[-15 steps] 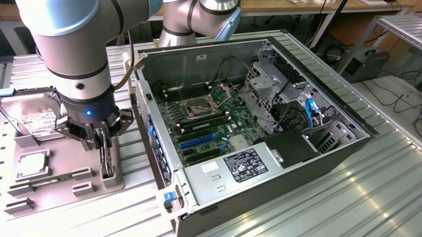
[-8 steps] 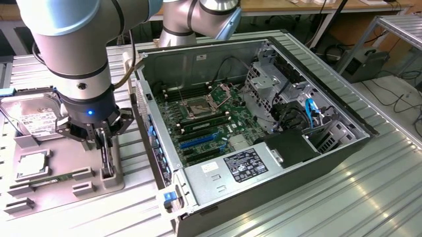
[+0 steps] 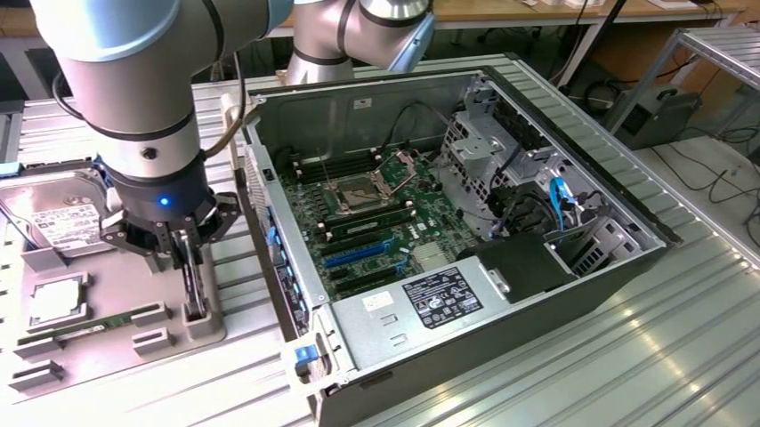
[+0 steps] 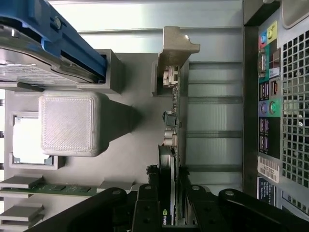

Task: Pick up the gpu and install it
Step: 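Pick up the gpu and move the gpu toward the slot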

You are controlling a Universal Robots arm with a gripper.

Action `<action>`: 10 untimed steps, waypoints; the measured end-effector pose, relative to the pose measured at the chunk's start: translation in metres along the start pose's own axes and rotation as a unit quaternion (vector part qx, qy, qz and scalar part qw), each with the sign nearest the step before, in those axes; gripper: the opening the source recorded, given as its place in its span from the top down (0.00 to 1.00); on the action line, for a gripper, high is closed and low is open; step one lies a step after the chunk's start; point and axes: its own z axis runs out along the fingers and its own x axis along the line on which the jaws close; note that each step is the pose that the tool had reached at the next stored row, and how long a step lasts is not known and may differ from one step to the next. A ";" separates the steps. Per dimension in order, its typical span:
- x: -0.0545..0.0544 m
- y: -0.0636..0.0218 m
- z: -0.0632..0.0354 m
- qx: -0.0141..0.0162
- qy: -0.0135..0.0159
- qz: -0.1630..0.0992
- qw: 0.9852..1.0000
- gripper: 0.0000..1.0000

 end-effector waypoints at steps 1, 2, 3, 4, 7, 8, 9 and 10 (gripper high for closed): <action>0.000 0.0001 -0.0027 0.000 0.000 0.000 1.000 0.74; 0.001 0.0004 -0.0096 0.000 0.000 0.000 1.000 0.74; 0.001 0.0008 -0.0165 0.000 0.000 0.000 1.000 0.74; 0.001 0.0010 -0.0211 0.000 0.000 0.000 1.000 0.74; 0.002 0.0017 -0.0355 0.000 0.000 0.000 1.000 0.74; 0.002 0.0020 -0.0407 0.000 0.000 0.000 1.000 0.74; 0.003 0.0022 -0.0449 0.000 0.000 0.000 1.000 0.74; 0.003 0.0025 -0.0508 0.000 0.000 0.000 1.000 0.74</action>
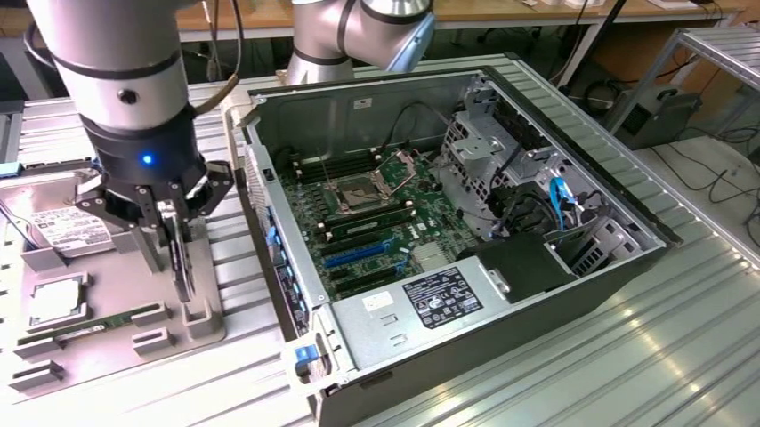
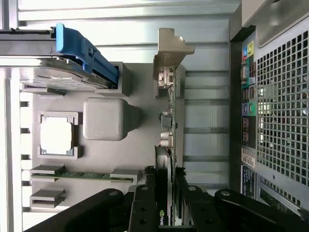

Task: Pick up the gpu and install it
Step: 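Pick up the gpu and move the gpu toward the slot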

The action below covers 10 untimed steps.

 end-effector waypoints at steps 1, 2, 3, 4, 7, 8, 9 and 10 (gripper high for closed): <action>0.000 0.0002 -0.0048 0.000 0.000 0.000 1.000 0.74; 0.001 0.0005 -0.0112 0.000 0.000 0.000 1.000 0.74; 0.001 0.0008 -0.0157 0.000 0.000 0.000 1.000 0.74; 0.001 0.0010 -0.0207 0.000 0.000 0.000 1.000 0.74; 0.001 0.0017 -0.0343 0.000 0.000 0.000 1.000 0.74; 0.001 0.0020 -0.0402 0.000 0.000 0.000 1.000 0.74; 0.001 0.0022 -0.0452 0.000 0.000 0.000 1.000 0.74; 0.001 0.0024 -0.0501 0.000 0.000 0.000 1.000 0.74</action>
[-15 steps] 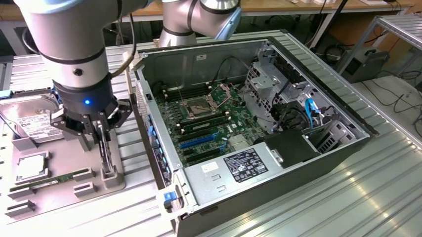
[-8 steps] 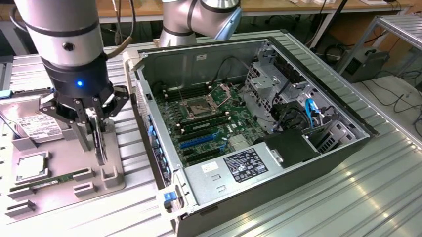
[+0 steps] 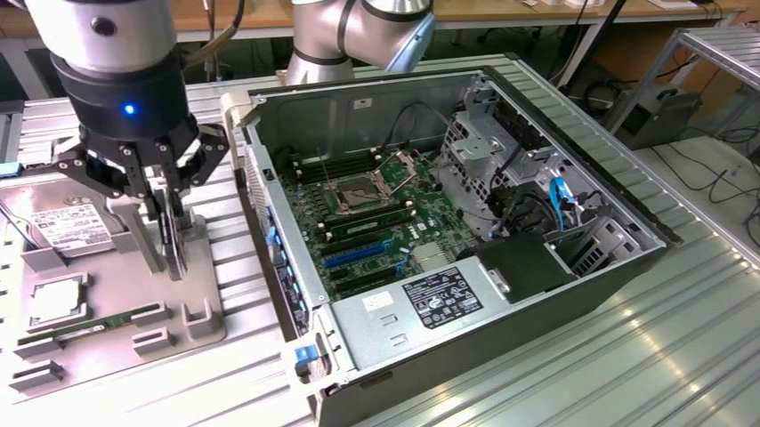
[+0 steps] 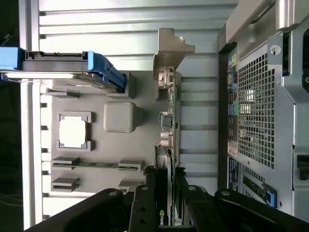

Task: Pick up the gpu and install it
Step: 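Pick up the gpu and move the gpu toward the slot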

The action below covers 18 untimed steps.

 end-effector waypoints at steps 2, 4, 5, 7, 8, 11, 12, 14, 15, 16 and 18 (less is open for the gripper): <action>-0.002 0.0005 -0.0105 0.000 0.000 0.000 1.000 0.74; -0.005 0.0008 -0.0198 0.000 0.000 0.000 1.000 0.74; -0.008 0.0009 -0.0250 0.000 0.000 0.000 1.000 0.74; -0.013 0.0006 -0.0342 0.000 0.000 0.000 1.000 0.74; -0.017 0.0003 -0.0389 0.000 0.000 0.000 1.000 0.74; -0.034 -0.0024 -0.0581 -0.002 0.000 0.000 1.000 0.74; -0.040 -0.0034 -0.0649 -0.003 0.000 0.000 1.000 0.74; -0.049 -0.0048 -0.0748 -0.004 0.001 0.000 1.000 0.74; -0.053 -0.0055 -0.0797 -0.004 0.001 0.000 1.000 0.74; -0.057 -0.0062 -0.0843 -0.005 0.001 0.000 1.000 0.74; -0.066 -0.0072 -0.0940 -0.006 0.001 0.000 1.000 0.74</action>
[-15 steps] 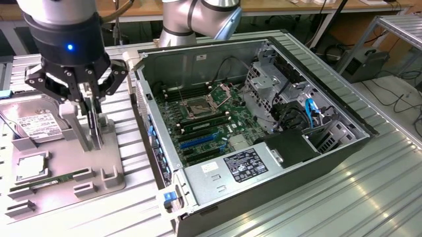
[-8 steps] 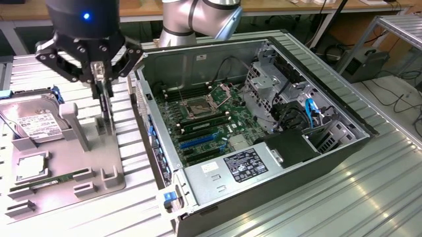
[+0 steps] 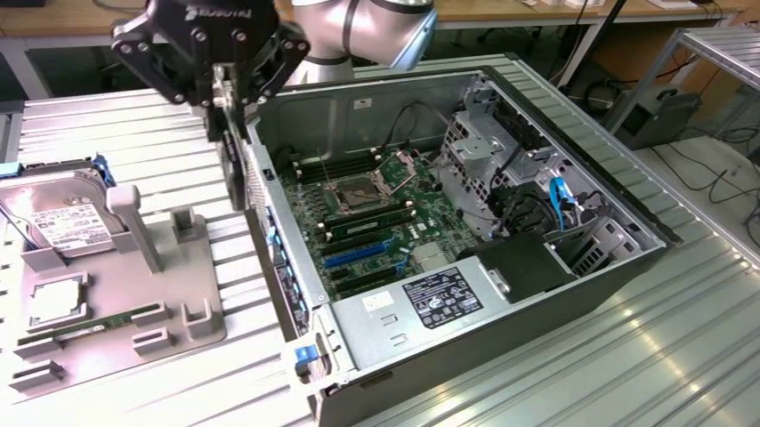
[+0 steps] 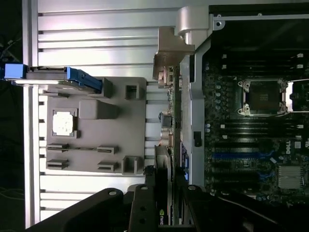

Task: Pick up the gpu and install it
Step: 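Pick up the gpu and move the gpu toward the slot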

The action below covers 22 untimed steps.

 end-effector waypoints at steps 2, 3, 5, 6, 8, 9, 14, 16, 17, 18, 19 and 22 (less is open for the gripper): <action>-0.009 -0.0006 -0.0060 0.000 0.000 0.000 1.000 0.74; -0.013 -0.0007 -0.0075 -0.001 0.000 0.000 1.000 0.74; -0.022 -0.0010 -0.0088 -0.001 0.000 0.000 1.000 0.74; -0.027 -0.0011 -0.0091 -0.001 0.000 0.000 1.000 0.74; -0.036 -0.0012 -0.0097 -0.001 0.001 0.000 1.000 0.74; -0.041 -0.0012 -0.0099 -0.002 0.001 0.000 1.000 0.74; -0.064 -0.0011 -0.0110 -0.003 0.001 0.000 1.000 0.74; -0.073 -0.0011 -0.0103 -0.003 0.001 0.000 1.000 0.74; -0.078 -0.0011 -0.0094 -0.003 0.001 0.000 1.000 0.74; -0.082 -0.0012 -0.0085 -0.003 0.001 0.000 1.000 0.74; -0.087 -0.0012 -0.0074 -0.003 0.001 0.000 1.000 0.74; -0.101 -0.0014 -0.0034 -0.003 0.001 0.000 1.000 0.74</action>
